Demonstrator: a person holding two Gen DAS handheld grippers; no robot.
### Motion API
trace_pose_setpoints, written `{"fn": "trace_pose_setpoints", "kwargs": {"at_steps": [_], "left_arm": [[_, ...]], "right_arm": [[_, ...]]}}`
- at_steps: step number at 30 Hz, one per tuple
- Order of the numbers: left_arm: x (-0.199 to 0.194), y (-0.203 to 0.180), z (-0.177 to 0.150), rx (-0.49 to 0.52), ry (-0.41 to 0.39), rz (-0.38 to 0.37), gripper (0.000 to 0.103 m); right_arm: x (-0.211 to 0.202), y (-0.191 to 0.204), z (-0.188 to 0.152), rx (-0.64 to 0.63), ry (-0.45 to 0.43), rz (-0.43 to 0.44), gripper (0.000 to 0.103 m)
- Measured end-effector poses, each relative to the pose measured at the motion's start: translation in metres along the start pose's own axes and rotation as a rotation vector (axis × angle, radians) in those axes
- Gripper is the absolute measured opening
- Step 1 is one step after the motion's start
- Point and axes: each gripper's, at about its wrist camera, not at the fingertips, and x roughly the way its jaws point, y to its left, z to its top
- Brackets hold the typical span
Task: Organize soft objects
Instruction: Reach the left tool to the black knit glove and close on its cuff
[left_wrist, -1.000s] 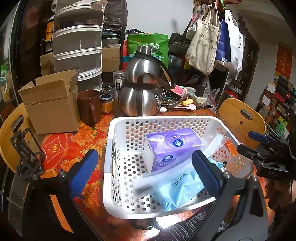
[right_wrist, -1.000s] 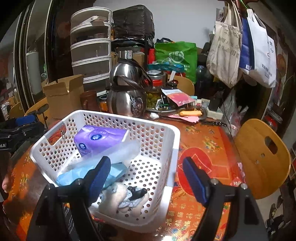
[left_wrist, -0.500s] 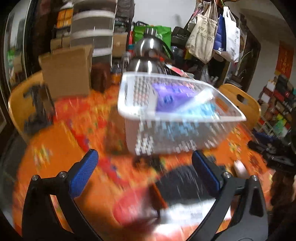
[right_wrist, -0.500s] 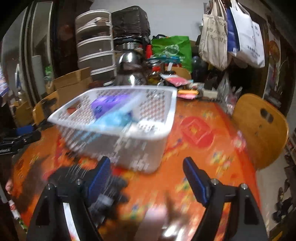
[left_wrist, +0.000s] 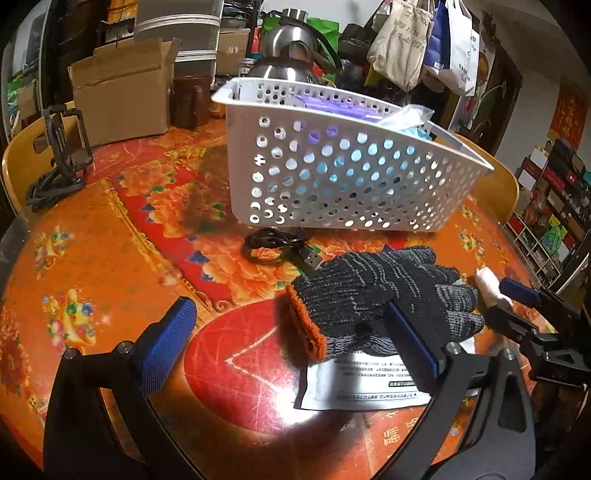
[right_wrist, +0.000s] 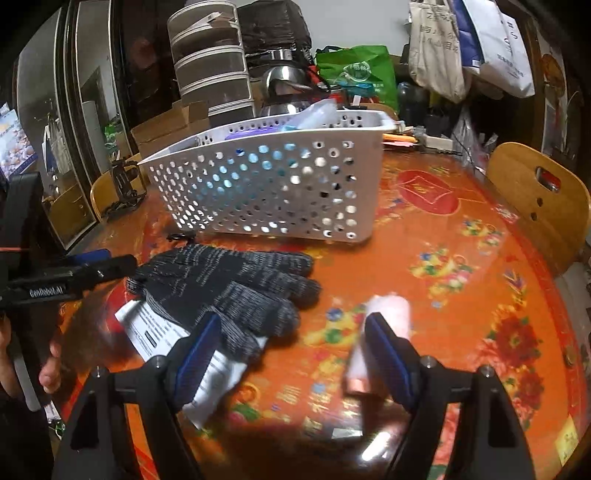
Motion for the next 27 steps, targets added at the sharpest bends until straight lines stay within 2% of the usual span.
{"fn": "trace_pose_setpoints", "kwargs": {"at_steps": [2, 4, 9, 10, 11, 13, 15, 16, 17, 18, 20, 27], "left_arm": [[0.005, 0.0, 0.002, 0.001, 0.009, -0.004, 0.1], [0.007, -0.002, 0.002, 0.006, 0.008, -0.013, 0.098], [0.016, -0.008, 0.0, 0.036, 0.035, -0.022, 0.089], [0.019, -0.008, -0.001, 0.041, 0.049, -0.023, 0.083], [0.022, -0.009, -0.001, 0.044, 0.059, -0.025, 0.078], [0.023, -0.011, -0.002, 0.054, 0.069, -0.045, 0.07], [0.024, -0.011, -0.003, 0.053, 0.071, -0.068, 0.055], [0.024, -0.01, -0.003, 0.051, 0.074, -0.094, 0.042], [0.024, -0.011, -0.004, 0.05, 0.076, -0.115, 0.033], [0.023, -0.012, -0.004, 0.054, 0.076, -0.143, 0.031], [0.021, -0.015, -0.006, 0.068, 0.062, -0.142, 0.02], [0.007, -0.013, -0.007, 0.063, 0.006, -0.171, 0.018]], "right_arm": [[0.006, 0.006, 0.003, -0.008, 0.023, 0.021, 0.061], [0.012, 0.011, 0.005, -0.024, 0.05, 0.026, 0.052], [0.024, 0.012, 0.01, -0.01, 0.08, 0.019, 0.05], [0.026, 0.012, 0.011, -0.006, 0.089, 0.017, 0.046], [0.028, 0.012, 0.012, -0.004, 0.092, 0.017, 0.035], [0.03, 0.013, 0.012, -0.008, 0.096, 0.006, 0.03], [0.03, 0.013, 0.012, -0.011, 0.1, 0.007, 0.025], [0.031, 0.012, 0.012, -0.008, 0.102, 0.006, 0.018], [0.031, 0.012, 0.012, -0.005, 0.103, 0.007, 0.016], [0.03, 0.012, 0.012, -0.004, 0.098, 0.008, 0.015], [0.025, 0.012, 0.012, -0.008, 0.072, 0.001, 0.011], [0.011, 0.024, 0.011, -0.062, 0.002, -0.002, 0.01]]}}
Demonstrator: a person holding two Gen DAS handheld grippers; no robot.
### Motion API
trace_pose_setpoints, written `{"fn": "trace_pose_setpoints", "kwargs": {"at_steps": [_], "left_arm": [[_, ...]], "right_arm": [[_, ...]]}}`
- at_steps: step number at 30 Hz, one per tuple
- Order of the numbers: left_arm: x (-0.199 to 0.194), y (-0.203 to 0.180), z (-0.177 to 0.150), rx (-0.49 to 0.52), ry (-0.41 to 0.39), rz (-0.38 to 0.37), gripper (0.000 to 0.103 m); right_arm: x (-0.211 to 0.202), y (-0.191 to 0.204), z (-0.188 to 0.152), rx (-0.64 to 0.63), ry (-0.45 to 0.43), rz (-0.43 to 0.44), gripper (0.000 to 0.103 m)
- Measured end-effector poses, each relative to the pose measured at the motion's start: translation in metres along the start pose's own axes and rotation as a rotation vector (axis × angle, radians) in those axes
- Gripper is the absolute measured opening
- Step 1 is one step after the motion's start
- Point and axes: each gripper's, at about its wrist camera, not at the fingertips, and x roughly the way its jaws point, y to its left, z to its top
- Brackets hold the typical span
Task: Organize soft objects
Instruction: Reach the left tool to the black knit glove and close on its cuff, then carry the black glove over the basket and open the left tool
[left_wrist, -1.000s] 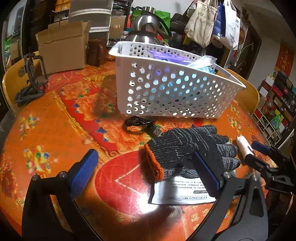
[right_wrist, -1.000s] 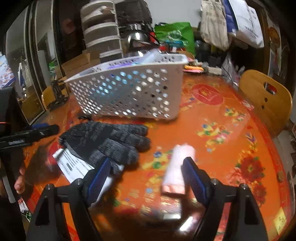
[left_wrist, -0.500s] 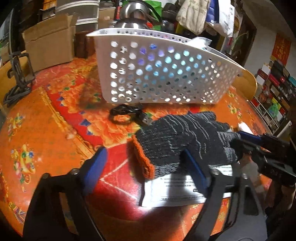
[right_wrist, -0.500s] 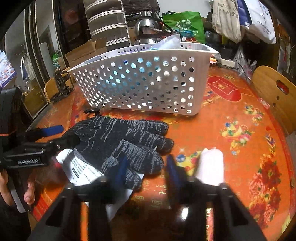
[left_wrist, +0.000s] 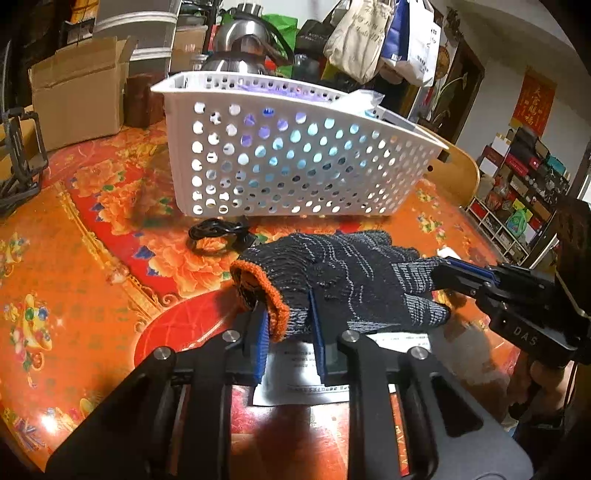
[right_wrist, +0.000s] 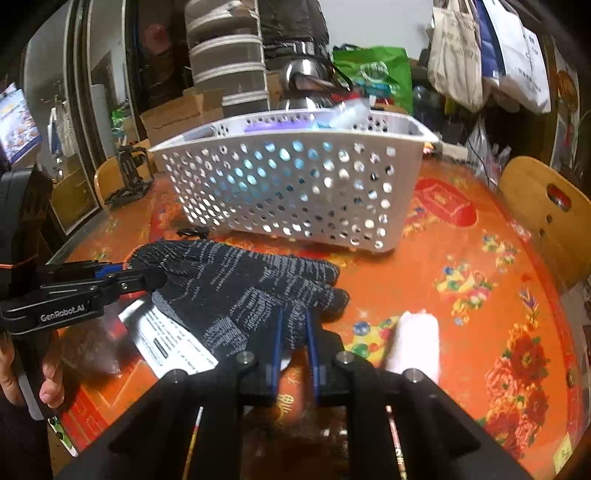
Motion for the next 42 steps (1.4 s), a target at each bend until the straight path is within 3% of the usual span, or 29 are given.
{"fn": "trace_pose_setpoints", "kwargs": {"at_steps": [18, 28, 42], "left_arm": [[-0.03, -0.014, -0.003, 0.046, -0.128, 0.007, 0.018], [-0.044, -0.022, 0.035, 0.042, -0.178, -0.003, 0.017], [-0.108, -0.046, 0.085, 0.053, -0.271, -0.034, 0.017]], "right_arm": [[-0.019, 0.003, 0.0, -0.025, -0.095, 0.022, 0.009], [-0.042, -0.007, 0.037, -0.041, -0.164, 0.005, 0.009], [-0.094, -0.003, 0.084, -0.079, -0.243, 0.017, 0.009]]}}
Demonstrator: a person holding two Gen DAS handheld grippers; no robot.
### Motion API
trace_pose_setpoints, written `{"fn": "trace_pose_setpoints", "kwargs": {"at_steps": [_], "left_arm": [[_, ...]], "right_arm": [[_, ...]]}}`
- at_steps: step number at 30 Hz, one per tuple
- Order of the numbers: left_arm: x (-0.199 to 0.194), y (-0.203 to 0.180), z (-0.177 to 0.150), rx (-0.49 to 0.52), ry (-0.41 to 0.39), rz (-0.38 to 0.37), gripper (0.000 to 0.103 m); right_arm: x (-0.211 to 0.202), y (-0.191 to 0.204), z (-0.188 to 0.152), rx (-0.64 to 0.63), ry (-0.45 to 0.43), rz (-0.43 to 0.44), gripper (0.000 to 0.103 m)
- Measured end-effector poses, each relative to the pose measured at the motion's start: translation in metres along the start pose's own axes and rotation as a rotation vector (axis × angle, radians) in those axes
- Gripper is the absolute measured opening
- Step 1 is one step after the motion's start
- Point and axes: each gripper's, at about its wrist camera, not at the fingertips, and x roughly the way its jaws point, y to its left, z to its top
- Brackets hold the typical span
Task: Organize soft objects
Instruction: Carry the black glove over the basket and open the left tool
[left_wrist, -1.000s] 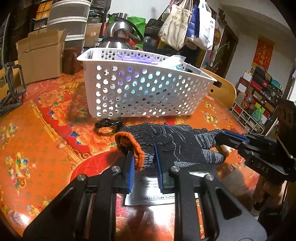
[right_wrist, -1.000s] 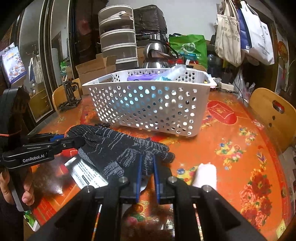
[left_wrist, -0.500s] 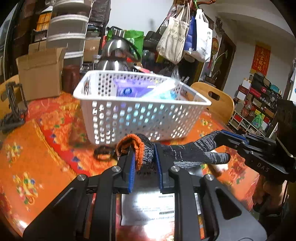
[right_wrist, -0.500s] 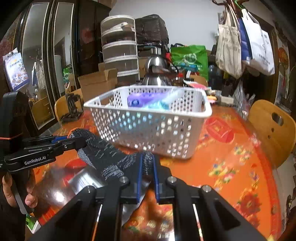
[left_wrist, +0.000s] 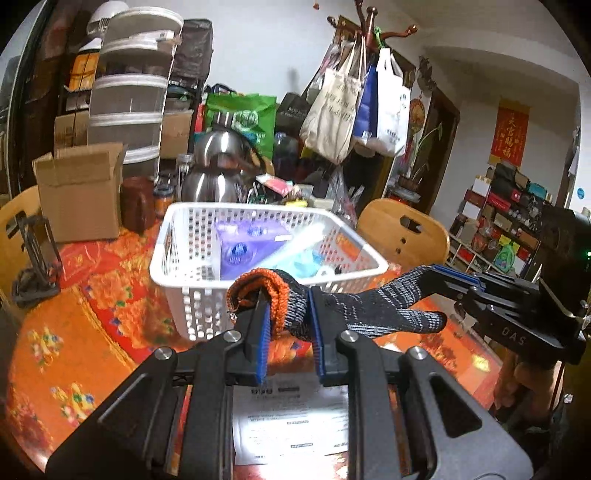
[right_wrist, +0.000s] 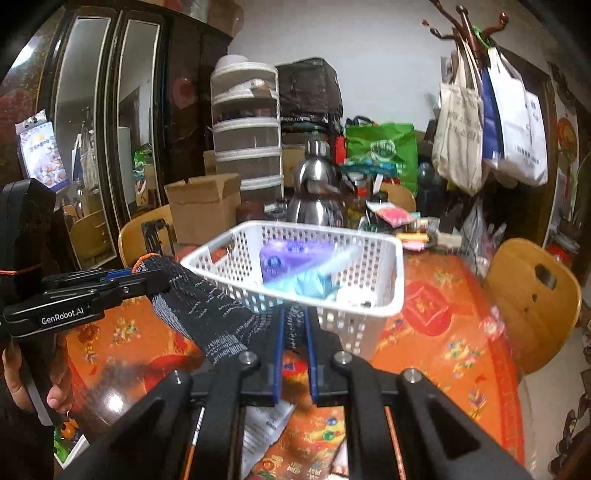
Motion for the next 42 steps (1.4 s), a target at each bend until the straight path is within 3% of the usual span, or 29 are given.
{"fn": "trace_pose_setpoints", "kwargs": {"at_steps": [9, 18, 23, 30, 31, 33, 34, 35, 36, 38, 41, 42], "left_arm": [[-0.012, -0.002, 0.075, -0.005, -0.048, -0.003, 0.017], [0.056, 0.022, 0.149, -0.061, 0.008, 0.028, 0.017], [0.098, 0.033, 0.153, -0.058, 0.038, 0.089, 0.017], [0.151, 0.053, 0.117, -0.073, 0.142, 0.143, 0.019], [0.155, 0.056, 0.108, -0.078, 0.153, 0.147, 0.024], [0.162, 0.061, 0.098, -0.08, 0.183, 0.155, 0.047], [0.166, 0.063, 0.094, -0.076, 0.203, 0.162, 0.07], [0.168, 0.064, 0.09, -0.067, 0.21, 0.182, 0.085], [0.166, 0.065, 0.086, -0.051, 0.193, 0.204, 0.089], [0.16, 0.064, 0.081, -0.031, 0.163, 0.224, 0.094], [0.157, 0.066, 0.079, -0.037, 0.168, 0.205, 0.095], [0.157, 0.065, 0.078, -0.03, 0.168, 0.218, 0.095]], "right_arm": [[-0.016, 0.002, 0.072, -0.06, -0.054, -0.023, 0.009], [0.042, -0.027, 0.131, -0.043, -0.046, -0.064, 0.009], [0.086, -0.037, 0.134, -0.062, -0.013, -0.095, 0.009], [0.129, -0.039, 0.099, -0.06, 0.08, -0.07, 0.009], [0.131, -0.04, 0.094, -0.055, 0.091, -0.064, 0.009], [0.136, -0.042, 0.085, -0.043, 0.112, -0.049, 0.01], [0.137, -0.044, 0.082, -0.033, 0.12, -0.04, 0.014], [0.139, -0.046, 0.078, -0.016, 0.134, -0.029, 0.023], [0.14, -0.049, 0.076, -0.001, 0.146, -0.022, 0.029], [0.141, -0.054, 0.07, 0.016, 0.157, -0.032, 0.053], [0.141, -0.059, 0.067, 0.036, 0.152, -0.049, 0.071], [0.141, -0.059, 0.066, 0.041, 0.156, -0.05, 0.072]]}}
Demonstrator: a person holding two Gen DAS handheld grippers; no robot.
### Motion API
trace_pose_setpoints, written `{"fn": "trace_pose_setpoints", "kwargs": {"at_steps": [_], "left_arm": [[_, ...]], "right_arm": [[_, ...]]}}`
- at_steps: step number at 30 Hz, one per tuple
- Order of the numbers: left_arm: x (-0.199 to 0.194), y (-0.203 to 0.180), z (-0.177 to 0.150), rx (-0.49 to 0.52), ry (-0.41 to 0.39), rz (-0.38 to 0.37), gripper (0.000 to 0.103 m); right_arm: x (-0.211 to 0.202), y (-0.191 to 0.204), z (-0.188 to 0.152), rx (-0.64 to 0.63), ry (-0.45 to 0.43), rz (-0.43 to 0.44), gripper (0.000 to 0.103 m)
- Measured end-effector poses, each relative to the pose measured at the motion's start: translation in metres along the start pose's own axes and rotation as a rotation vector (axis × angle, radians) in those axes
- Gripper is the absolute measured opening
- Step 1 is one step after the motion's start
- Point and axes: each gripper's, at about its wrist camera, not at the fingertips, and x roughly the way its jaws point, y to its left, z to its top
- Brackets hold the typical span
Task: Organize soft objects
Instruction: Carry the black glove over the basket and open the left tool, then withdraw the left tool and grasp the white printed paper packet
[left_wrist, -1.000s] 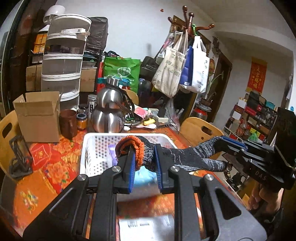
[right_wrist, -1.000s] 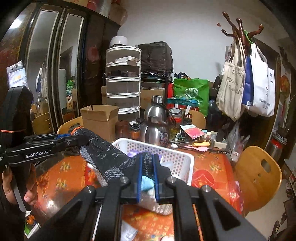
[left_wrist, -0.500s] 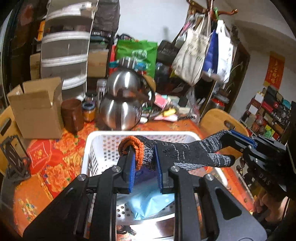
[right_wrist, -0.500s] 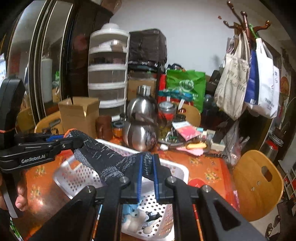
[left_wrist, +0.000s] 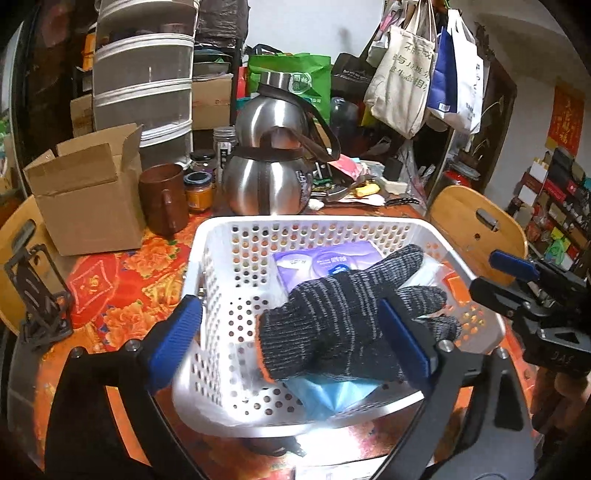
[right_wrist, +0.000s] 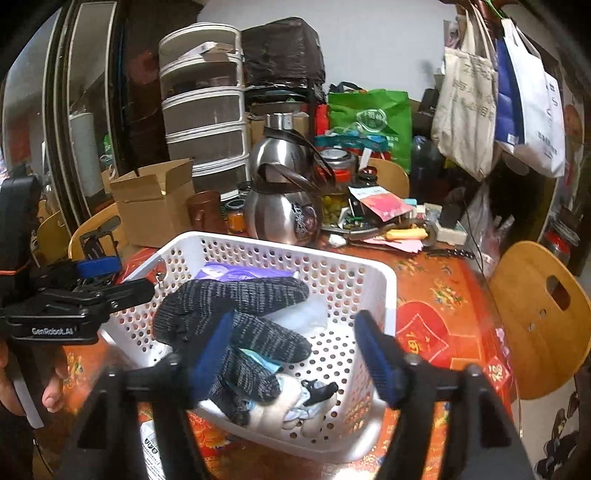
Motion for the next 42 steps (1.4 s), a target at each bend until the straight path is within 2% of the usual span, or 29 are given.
{"fn": "trace_pose_setpoints", "kwargs": {"at_steps": [5, 13, 19, 29, 32, 34, 37, 42], "left_arm": [[-0.002, 0.001, -0.003, 0.005, 0.002, 0.029, 0.095], [-0.011, 0.01, -0.009, -0.009, -0.009, 0.041, 0.095], [-0.028, 0.003, -0.016, 0.018, -0.038, 0.073, 0.095], [-0.052, -0.005, -0.03, 0.04, -0.052, 0.075, 0.095], [-0.07, -0.008, -0.052, 0.06, -0.044, 0.081, 0.096], [-0.083, -0.009, -0.078, 0.071, -0.028, 0.079, 0.096], [-0.094, -0.009, -0.122, 0.075, 0.018, 0.052, 0.096], [-0.098, -0.005, -0.188, 0.046, 0.093, 0.005, 0.096]], "right_arm": [[0.001, 0.003, -0.002, -0.018, 0.005, -0.009, 0.081], [-0.001, 0.0, -0.005, 0.0, 0.011, 0.0, 0.081], [-0.005, 0.0, -0.01, 0.015, 0.014, 0.0, 0.081], [-0.02, 0.007, -0.021, 0.018, 0.014, 0.005, 0.081], [-0.039, 0.012, -0.038, 0.041, 0.017, 0.009, 0.081], [-0.054, 0.019, -0.059, 0.036, 0.009, 0.007, 0.083], [-0.073, 0.034, -0.107, 0.023, 0.021, -0.002, 0.085], [-0.083, 0.057, -0.179, 0.065, 0.083, 0.068, 0.085]]}}
